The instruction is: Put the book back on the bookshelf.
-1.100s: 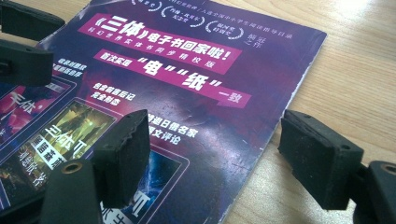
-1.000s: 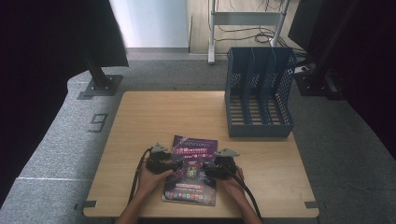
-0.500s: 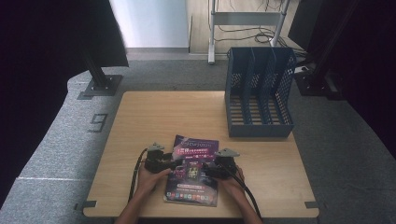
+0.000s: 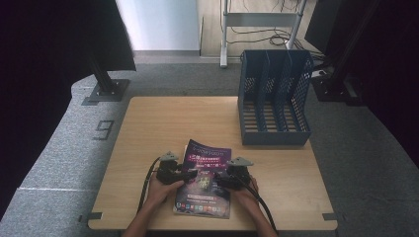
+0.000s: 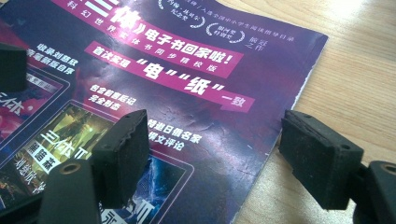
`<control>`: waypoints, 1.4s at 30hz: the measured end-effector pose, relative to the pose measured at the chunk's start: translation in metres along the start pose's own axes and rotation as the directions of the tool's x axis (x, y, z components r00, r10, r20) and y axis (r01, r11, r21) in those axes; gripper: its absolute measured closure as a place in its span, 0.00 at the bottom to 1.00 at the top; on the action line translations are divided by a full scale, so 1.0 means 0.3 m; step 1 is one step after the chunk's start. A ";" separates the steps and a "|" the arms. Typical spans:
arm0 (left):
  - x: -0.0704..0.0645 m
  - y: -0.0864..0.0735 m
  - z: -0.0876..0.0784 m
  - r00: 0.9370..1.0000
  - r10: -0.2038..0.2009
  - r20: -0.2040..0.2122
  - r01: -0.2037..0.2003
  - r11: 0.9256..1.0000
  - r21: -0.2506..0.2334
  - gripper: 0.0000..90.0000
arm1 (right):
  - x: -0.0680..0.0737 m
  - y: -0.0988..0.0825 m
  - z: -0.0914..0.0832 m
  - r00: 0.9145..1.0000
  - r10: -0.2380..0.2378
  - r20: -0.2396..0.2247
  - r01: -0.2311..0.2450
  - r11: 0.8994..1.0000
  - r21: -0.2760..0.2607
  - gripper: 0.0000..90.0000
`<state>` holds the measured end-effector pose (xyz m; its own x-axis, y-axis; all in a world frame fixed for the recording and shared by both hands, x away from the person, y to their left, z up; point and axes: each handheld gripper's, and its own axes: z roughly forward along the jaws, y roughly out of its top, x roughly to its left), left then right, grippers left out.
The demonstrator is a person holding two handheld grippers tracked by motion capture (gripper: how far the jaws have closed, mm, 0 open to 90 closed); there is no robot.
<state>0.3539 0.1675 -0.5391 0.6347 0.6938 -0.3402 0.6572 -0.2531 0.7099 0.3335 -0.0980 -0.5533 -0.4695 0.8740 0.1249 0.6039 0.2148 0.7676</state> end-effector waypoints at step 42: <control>-0.002 0.018 0.029 0.995 0.079 -0.054 -0.083 0.993 -0.087 0.91 | -0.006 -0.003 -0.005 1.000 0.003 -0.012 -0.003 1.000 0.000 0.28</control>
<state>0.3606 0.1597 -0.5404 0.6615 0.7071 -0.2496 0.5644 -0.2503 0.7866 0.3327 -0.1004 -0.5533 -0.4757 0.8693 0.1344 0.6051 0.2125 0.7673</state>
